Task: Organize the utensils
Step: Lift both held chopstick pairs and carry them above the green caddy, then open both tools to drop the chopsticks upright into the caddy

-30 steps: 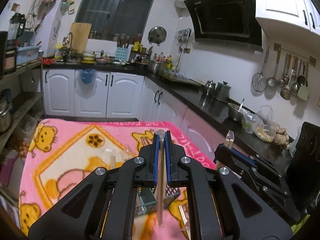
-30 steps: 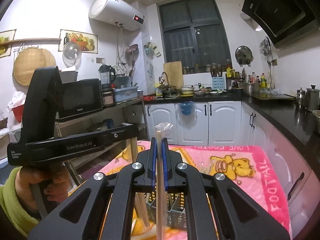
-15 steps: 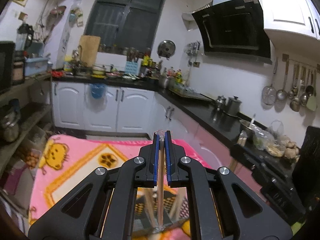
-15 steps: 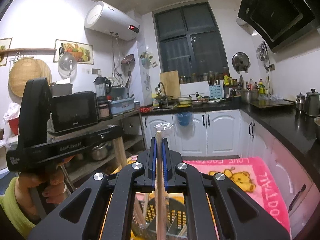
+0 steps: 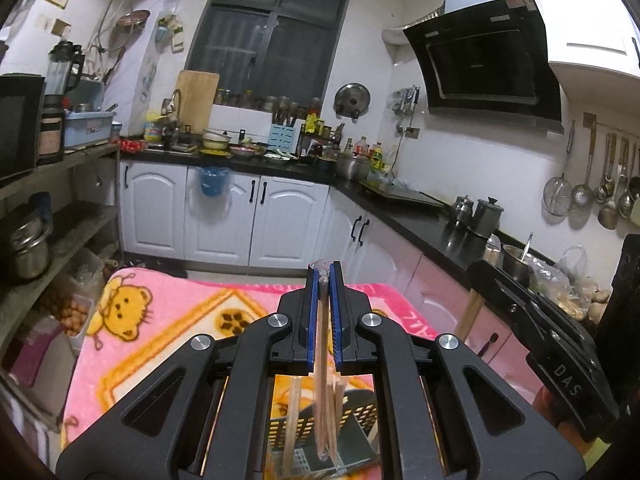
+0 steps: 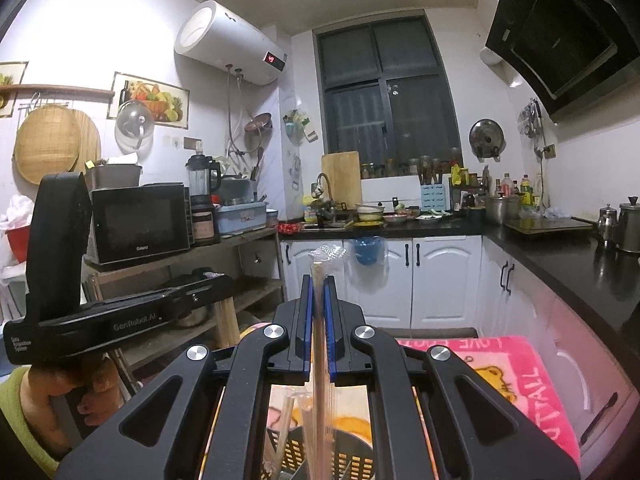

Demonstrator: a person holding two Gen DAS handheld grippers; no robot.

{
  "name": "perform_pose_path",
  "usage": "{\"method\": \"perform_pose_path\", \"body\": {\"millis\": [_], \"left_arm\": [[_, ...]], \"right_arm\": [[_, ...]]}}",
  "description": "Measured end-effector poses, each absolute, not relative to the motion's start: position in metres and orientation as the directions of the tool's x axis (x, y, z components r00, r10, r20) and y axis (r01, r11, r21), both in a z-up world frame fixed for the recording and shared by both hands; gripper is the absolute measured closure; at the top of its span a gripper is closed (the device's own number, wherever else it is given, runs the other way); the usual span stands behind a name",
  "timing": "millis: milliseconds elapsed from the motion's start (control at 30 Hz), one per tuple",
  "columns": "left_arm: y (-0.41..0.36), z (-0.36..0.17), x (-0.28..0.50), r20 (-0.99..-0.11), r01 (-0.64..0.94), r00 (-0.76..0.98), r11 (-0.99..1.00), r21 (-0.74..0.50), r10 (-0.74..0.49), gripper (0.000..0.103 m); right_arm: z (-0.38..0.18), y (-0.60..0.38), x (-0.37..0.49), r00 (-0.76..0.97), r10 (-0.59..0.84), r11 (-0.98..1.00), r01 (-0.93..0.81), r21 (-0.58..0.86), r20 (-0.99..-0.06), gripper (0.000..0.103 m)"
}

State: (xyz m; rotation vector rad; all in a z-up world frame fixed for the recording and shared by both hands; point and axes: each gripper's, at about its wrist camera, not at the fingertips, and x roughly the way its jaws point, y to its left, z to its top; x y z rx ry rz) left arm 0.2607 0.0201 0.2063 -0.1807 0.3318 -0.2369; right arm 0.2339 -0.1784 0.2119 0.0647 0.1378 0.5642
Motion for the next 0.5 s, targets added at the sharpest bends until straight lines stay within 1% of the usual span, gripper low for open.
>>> {"method": "perform_pose_path", "body": {"millis": [233, 500], "left_arm": [[0.030, 0.186, 0.269, -0.323, 0.168, 0.915, 0.956, -0.241, -0.242, 0.100], [0.030, 0.171, 0.272, -0.336, 0.160, 0.912, 0.959, -0.234, -0.234, 0.100]], "right_arm": [[0.196, -0.166, 0.244, 0.826, 0.552, 0.834, -0.544, 0.094, -0.113, 0.097], [0.174, -0.161, 0.254, 0.825, 0.550, 0.835, -0.544, 0.081, -0.127, 0.097]]}}
